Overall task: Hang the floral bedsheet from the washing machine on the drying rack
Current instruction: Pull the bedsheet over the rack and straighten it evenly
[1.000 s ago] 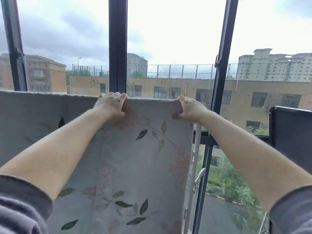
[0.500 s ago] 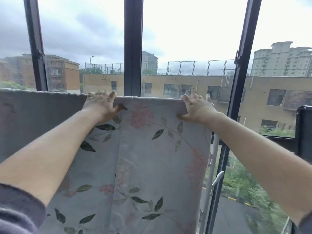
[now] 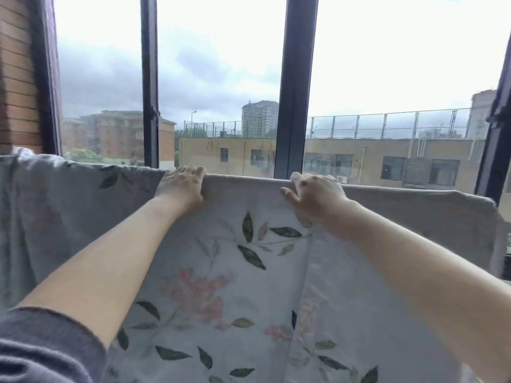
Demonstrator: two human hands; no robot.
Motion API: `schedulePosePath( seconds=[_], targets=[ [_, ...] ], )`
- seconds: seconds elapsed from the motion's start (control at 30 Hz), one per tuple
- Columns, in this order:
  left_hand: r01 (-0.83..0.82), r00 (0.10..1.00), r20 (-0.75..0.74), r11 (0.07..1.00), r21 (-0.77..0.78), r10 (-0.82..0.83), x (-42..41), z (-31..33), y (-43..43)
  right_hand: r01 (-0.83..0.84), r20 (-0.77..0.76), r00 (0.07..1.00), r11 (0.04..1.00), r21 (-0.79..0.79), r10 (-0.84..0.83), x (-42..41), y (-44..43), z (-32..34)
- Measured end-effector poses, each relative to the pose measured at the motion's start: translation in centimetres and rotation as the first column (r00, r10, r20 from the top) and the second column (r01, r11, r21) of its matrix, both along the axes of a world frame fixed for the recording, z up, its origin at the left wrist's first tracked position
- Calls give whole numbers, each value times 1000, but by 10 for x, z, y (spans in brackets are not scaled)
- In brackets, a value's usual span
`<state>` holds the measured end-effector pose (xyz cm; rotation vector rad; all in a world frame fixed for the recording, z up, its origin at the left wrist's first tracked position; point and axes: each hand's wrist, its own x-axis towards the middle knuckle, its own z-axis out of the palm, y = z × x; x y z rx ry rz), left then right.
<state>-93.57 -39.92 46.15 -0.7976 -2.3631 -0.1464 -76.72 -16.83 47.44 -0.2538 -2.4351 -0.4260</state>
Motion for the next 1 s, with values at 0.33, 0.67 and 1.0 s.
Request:
schedulePosePath(
  seconds=[0.33, 0.67, 1.0],
  targets=[
    [25, 999, -32, 999, -36, -26, -121, -1, -145, -46, -17, 999, 997, 55, 47, -139, -152, -2],
    [133, 988, -104, 962, 239, -111, -240, -7, -269, -241, 68, 970, 961, 134, 234, -282, -286, 15],
    [24, 993, -112, 886, 464, 32, -357, -23, -416, -380, 138, 916, 925, -8, 378, -424, -435, 34]
  ],
)
